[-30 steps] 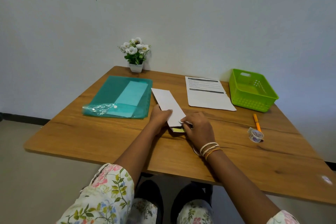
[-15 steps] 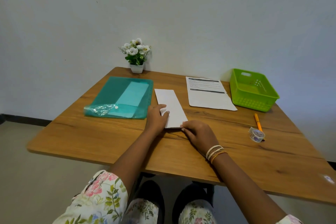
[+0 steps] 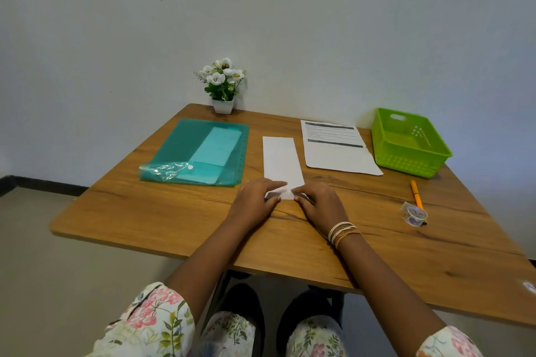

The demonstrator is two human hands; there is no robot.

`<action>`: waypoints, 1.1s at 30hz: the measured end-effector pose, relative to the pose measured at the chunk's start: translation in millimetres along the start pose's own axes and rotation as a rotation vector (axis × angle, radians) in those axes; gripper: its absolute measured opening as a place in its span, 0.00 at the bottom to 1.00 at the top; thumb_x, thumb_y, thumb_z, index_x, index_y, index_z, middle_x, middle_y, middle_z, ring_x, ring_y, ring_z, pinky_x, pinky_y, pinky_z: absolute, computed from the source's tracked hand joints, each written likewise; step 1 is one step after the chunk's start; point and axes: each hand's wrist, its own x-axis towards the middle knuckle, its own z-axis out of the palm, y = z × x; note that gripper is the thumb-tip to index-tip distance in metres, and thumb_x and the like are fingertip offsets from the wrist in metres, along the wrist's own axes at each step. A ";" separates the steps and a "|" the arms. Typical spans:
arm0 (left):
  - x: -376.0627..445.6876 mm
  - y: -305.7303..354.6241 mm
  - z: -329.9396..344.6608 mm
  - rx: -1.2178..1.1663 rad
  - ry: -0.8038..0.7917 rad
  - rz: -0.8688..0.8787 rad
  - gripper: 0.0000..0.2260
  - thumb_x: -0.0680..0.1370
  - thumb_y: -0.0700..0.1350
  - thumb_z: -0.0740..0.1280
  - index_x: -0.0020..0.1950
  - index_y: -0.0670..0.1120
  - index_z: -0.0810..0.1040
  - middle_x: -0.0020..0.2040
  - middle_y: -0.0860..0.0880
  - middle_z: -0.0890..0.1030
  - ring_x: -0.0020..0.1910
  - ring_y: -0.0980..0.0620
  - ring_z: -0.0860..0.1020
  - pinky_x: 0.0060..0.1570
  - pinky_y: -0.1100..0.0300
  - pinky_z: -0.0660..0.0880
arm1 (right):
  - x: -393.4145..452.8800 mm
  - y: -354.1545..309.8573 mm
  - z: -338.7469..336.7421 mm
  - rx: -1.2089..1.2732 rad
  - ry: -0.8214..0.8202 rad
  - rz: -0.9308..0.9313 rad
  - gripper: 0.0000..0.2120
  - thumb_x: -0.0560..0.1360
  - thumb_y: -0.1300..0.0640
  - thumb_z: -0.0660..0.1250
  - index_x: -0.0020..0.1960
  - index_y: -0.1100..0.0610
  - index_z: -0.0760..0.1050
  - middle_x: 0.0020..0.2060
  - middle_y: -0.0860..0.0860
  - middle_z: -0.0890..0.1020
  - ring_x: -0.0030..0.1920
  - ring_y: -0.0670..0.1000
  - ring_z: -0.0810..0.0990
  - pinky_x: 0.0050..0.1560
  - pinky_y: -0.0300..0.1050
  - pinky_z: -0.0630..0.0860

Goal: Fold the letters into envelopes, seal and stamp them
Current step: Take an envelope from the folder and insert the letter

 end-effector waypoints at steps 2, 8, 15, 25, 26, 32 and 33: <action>-1.5 2.5 -0.6 0.110 -0.033 0.034 0.13 0.79 0.50 0.64 0.64 0.56 0.78 0.64 0.52 0.78 0.64 0.52 0.73 0.67 0.47 0.66 | -0.4 -1.0 0.2 -0.019 -0.002 -0.006 0.10 0.76 0.55 0.66 0.55 0.50 0.82 0.51 0.48 0.84 0.52 0.49 0.79 0.53 0.44 0.77; -9.5 11.6 -2.4 0.282 -0.158 0.041 0.18 0.82 0.53 0.54 0.71 0.56 0.71 0.73 0.56 0.68 0.76 0.54 0.57 0.73 0.41 0.40 | -5.4 -9.0 -1.1 -0.046 0.048 0.083 0.10 0.76 0.56 0.66 0.55 0.51 0.82 0.50 0.48 0.85 0.50 0.50 0.82 0.52 0.45 0.79; -19.1 8.7 -3.3 0.394 -0.279 0.104 0.23 0.83 0.56 0.48 0.78 0.54 0.55 0.78 0.55 0.58 0.77 0.57 0.53 0.75 0.43 0.40 | -25.1 -36.4 4.4 -0.159 -0.111 -0.007 0.21 0.80 0.51 0.55 0.71 0.53 0.68 0.69 0.51 0.73 0.69 0.50 0.70 0.70 0.49 0.64; -21.7 11.7 -3.7 0.406 -0.288 0.071 0.24 0.83 0.57 0.47 0.78 0.54 0.54 0.78 0.55 0.55 0.77 0.57 0.52 0.76 0.47 0.47 | -27.8 -24.5 -8.2 -0.239 -0.176 0.114 0.23 0.80 0.51 0.53 0.74 0.53 0.63 0.73 0.50 0.66 0.73 0.48 0.63 0.73 0.48 0.60; -21.8 12.0 -3.8 0.405 -0.288 0.068 0.24 0.83 0.58 0.47 0.78 0.54 0.54 0.78 0.55 0.55 0.77 0.57 0.52 0.76 0.47 0.47 | -27.1 -25.9 -7.5 -0.239 -0.165 0.125 0.22 0.80 0.52 0.53 0.74 0.54 0.64 0.73 0.50 0.67 0.73 0.48 0.65 0.73 0.48 0.61; -21.4 10.6 -2.8 0.394 -0.272 0.057 0.25 0.82 0.59 0.49 0.78 0.54 0.54 0.78 0.55 0.56 0.77 0.57 0.53 0.76 0.48 0.47 | -14.2 -37.5 0.1 -0.177 0.012 0.270 0.17 0.77 0.55 0.60 0.64 0.55 0.76 0.61 0.53 0.78 0.62 0.53 0.74 0.61 0.47 0.75; -21.4 10.1 -2.2 0.394 -0.270 0.057 0.25 0.82 0.60 0.49 0.78 0.54 0.54 0.78 0.56 0.56 0.77 0.57 0.52 0.76 0.48 0.47 | -11.6 -38.2 -0.6 -0.159 0.047 0.307 0.16 0.76 0.56 0.62 0.62 0.55 0.78 0.58 0.53 0.80 0.59 0.53 0.75 0.58 0.47 0.76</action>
